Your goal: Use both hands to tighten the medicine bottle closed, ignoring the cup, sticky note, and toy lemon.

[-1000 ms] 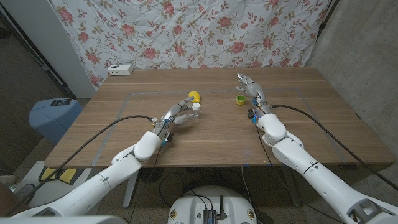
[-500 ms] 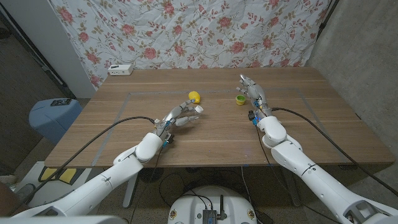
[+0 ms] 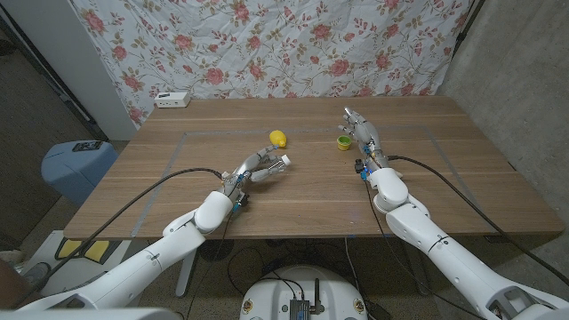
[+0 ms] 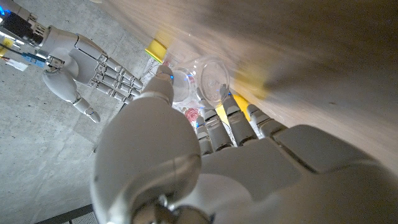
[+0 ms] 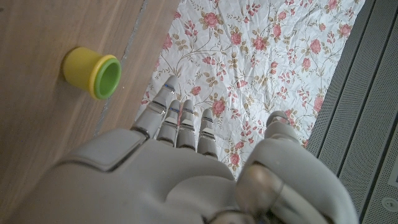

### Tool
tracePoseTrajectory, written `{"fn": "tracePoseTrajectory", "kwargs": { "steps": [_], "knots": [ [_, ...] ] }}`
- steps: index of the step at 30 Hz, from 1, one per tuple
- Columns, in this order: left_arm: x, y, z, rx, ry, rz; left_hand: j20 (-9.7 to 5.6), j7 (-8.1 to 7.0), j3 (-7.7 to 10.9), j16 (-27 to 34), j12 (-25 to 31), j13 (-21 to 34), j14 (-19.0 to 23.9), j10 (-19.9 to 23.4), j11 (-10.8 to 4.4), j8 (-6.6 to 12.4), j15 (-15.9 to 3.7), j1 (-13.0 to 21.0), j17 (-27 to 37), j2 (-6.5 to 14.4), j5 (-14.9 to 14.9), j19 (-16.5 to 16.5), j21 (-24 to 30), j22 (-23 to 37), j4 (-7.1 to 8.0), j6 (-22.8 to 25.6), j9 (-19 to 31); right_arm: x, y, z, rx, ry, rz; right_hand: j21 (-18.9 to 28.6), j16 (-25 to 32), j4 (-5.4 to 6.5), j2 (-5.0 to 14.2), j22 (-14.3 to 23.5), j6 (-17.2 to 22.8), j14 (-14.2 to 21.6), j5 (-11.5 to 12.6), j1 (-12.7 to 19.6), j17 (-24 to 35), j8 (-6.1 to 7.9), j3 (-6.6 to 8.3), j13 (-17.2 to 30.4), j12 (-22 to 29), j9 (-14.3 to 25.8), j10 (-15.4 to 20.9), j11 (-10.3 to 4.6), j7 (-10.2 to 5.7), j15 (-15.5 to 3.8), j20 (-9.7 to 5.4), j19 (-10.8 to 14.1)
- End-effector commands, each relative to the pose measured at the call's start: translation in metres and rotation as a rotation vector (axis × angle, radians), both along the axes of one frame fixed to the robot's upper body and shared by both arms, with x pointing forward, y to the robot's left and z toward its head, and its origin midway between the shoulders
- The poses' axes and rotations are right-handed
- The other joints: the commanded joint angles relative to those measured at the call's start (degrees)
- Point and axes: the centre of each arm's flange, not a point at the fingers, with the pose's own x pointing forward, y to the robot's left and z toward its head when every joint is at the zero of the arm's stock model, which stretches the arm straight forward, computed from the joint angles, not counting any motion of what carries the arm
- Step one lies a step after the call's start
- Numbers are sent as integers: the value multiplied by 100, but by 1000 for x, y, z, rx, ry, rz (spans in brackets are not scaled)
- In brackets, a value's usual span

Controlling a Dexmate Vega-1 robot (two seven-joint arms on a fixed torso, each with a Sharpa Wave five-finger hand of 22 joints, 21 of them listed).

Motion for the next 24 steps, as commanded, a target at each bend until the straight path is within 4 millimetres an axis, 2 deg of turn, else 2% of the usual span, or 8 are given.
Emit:
{"fn": "tracePoseTrajectory", "kwargs": {
  "steps": [1, 24],
  "knots": [
    [1, 2, -4, 8, 13, 9, -228, 34, -34, 49, 33, 18, 62, 81, -6, 29, -957, 27, 21, 73, 26, 73, 34, 9, -16, 23, 4, 3, 0, -3, 13, -2, -5, 22, 20, 33, 33, 14, 62, 43, 22, -30, -6, 51, 26, 5, 36, 15, 28, -36, -15, -29, -12, 8],
    [-3, 8, -2, 58, 17, 55, -254, 74, -76, 42, 19, 20, 167, 132, 34, 19, -939, 47, 15, 72, 19, 87, 18, 10, -39, 80, 4, 7, 1, -8, 25, 2, -9, 37, 34, 26, 72, 14, 117, 58, 28, -64, -15, 67, 41, 4, 48, 13, 56, -62, -41, -39, -27, 20]
  ]
}}
